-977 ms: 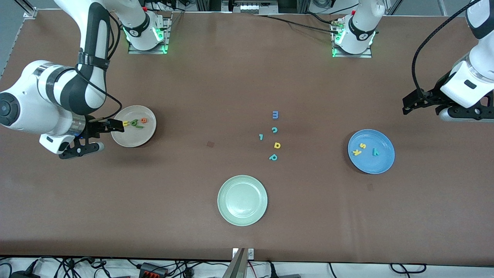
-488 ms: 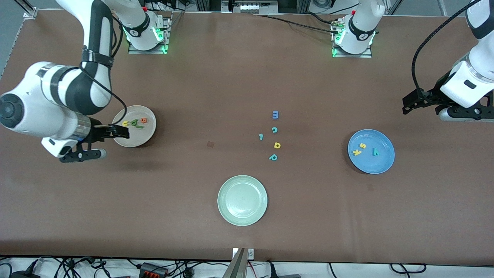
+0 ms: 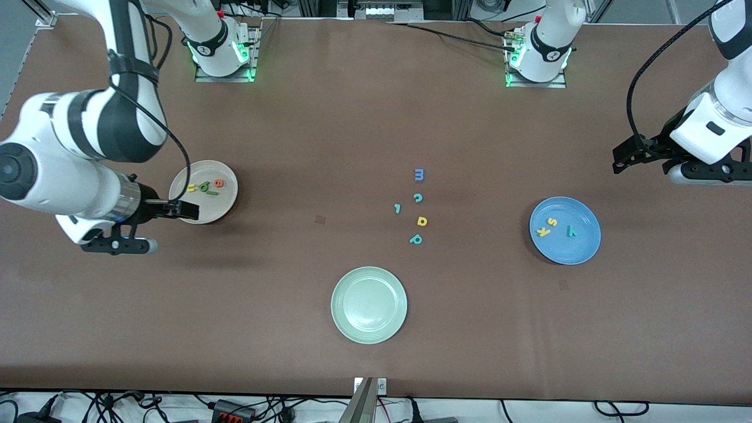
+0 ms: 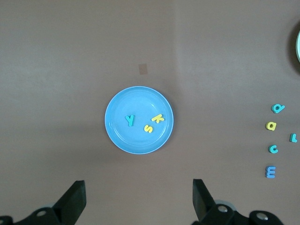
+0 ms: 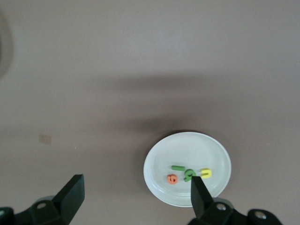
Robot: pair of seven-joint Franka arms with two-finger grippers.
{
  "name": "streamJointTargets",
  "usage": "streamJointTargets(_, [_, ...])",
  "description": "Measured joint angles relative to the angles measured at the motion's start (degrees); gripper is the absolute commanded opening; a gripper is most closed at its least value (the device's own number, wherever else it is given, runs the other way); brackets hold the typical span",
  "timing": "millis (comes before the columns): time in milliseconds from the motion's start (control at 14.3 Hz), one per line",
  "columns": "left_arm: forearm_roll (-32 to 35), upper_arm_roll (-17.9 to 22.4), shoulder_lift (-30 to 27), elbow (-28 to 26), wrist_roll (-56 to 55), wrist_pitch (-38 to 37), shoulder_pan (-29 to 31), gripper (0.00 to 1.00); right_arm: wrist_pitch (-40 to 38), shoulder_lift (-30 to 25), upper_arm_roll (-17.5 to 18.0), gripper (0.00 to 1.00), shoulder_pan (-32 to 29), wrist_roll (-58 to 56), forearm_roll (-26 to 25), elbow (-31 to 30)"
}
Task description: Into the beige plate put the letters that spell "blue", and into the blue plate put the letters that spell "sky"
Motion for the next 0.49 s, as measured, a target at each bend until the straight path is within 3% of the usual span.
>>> streamJointTargets(279, [0.0, 0.02, 0.0, 0.0, 0.0, -0.01, 0.0, 1.0, -0.23, -5.73, 17.0, 1.0, -15.15, 2.54, -9.88, 0.71])
streamJointTargets(349, [0.0, 0.03, 0.0, 0.0, 0.0, -0.01, 0.0, 1.0, -0.49, -7.17, 19.45, 1.0, -18.5, 2.54, -10.48, 0.74])
streamJointTargets(488, [0.0, 0.03, 0.0, 0.01, 0.0, -0.01, 0.0, 1.0, -1.63, -10.05, 21.02, 1.0, -23.37, 2.36, -10.64, 0.79])
